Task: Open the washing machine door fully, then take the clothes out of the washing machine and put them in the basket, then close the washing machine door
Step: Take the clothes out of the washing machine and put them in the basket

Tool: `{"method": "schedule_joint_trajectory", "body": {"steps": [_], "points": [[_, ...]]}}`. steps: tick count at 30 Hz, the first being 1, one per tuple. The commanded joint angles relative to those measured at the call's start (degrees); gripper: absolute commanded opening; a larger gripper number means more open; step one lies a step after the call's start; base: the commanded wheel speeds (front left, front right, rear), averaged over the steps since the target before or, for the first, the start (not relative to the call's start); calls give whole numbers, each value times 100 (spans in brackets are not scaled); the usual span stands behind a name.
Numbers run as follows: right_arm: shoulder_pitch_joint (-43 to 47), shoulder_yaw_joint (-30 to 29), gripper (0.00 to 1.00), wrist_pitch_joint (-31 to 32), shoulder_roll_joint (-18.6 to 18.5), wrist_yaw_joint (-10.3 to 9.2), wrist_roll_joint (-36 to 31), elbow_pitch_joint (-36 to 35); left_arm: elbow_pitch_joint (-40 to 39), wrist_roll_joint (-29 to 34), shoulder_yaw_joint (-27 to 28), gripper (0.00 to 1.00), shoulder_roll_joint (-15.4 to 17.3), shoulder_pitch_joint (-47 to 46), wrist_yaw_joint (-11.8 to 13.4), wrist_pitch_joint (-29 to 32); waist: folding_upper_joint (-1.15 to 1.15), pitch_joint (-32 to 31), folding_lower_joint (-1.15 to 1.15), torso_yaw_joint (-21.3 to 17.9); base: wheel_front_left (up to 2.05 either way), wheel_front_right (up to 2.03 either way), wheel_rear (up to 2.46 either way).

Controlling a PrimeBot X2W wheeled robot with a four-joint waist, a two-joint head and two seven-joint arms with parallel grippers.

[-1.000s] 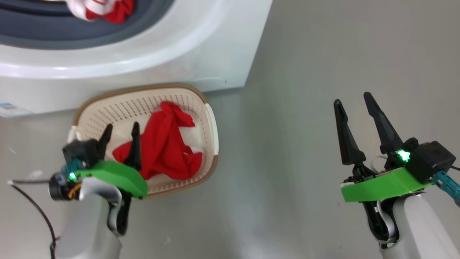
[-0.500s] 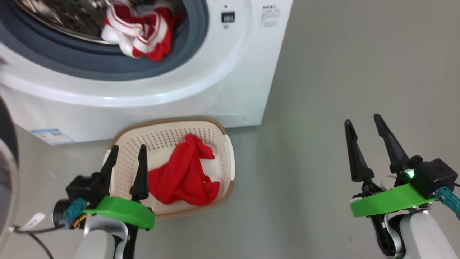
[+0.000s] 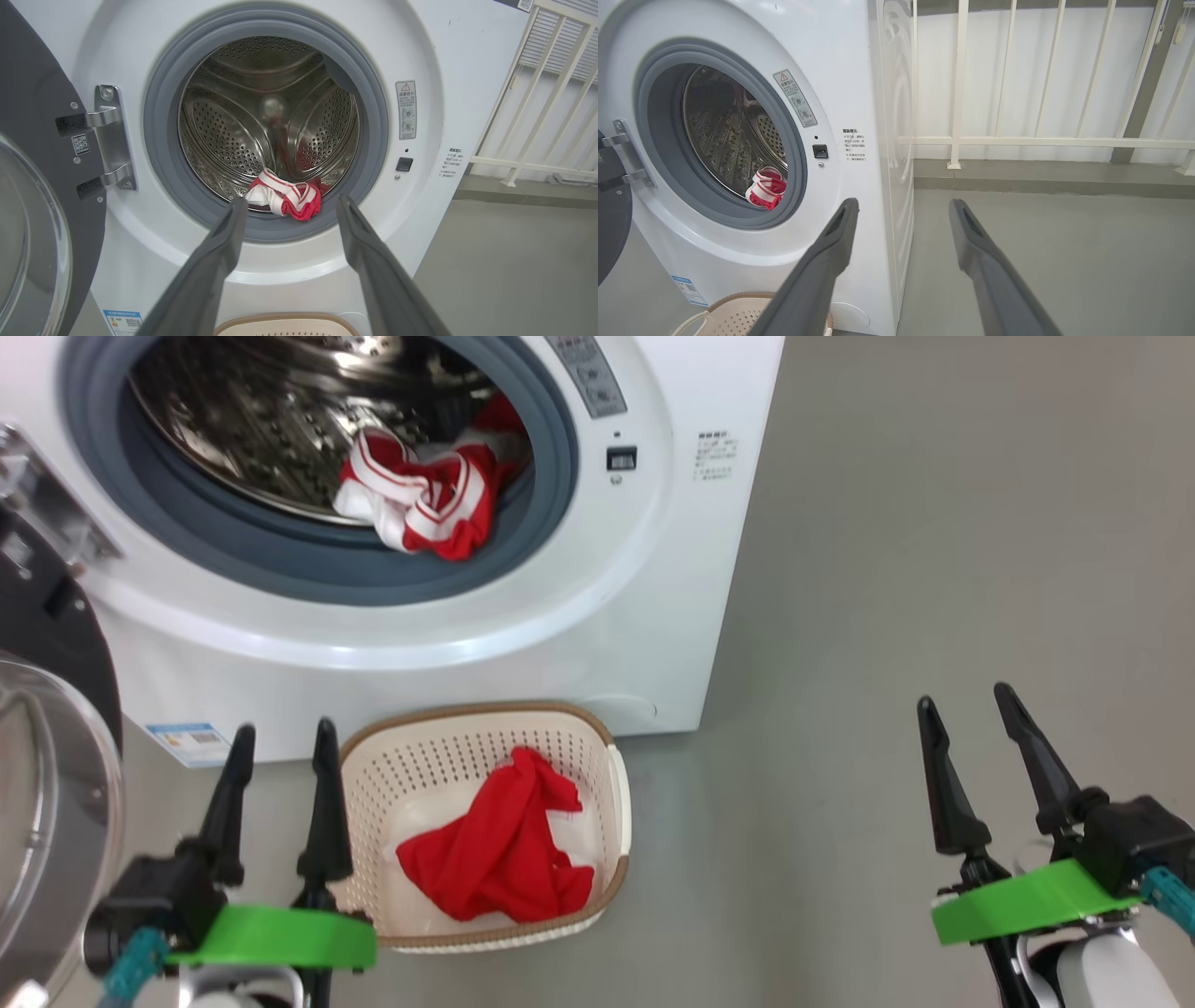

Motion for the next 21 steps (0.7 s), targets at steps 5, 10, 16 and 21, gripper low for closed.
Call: {"method": "schedule_joint_trajectory", "body": {"steps": [5, 10, 16, 21], "points": [[256, 53, 100, -37, -25, 35, -170, -241, -338, 103, 190, 100, 67, 445, 153, -69, 0, -423, 0, 41, 0, 0, 0], [453, -5, 100, -37, -25, 35, -209, -308, -337, 140, 187, 100, 77, 736, 214, -64, 0, -608, 0, 40, 0, 0, 0], [729, -95, 100, -37, -25, 35, -248, -459, -538, 167, 151, 100, 116, 1068, 274, 86, 0, -811, 0, 62, 0, 0, 0], [860, -69, 100, -37, -25, 35, -288, -529, -684, 154, 145, 100, 151, 1198, 309, 201, 0, -867, 0, 70, 0, 0, 0]]}}
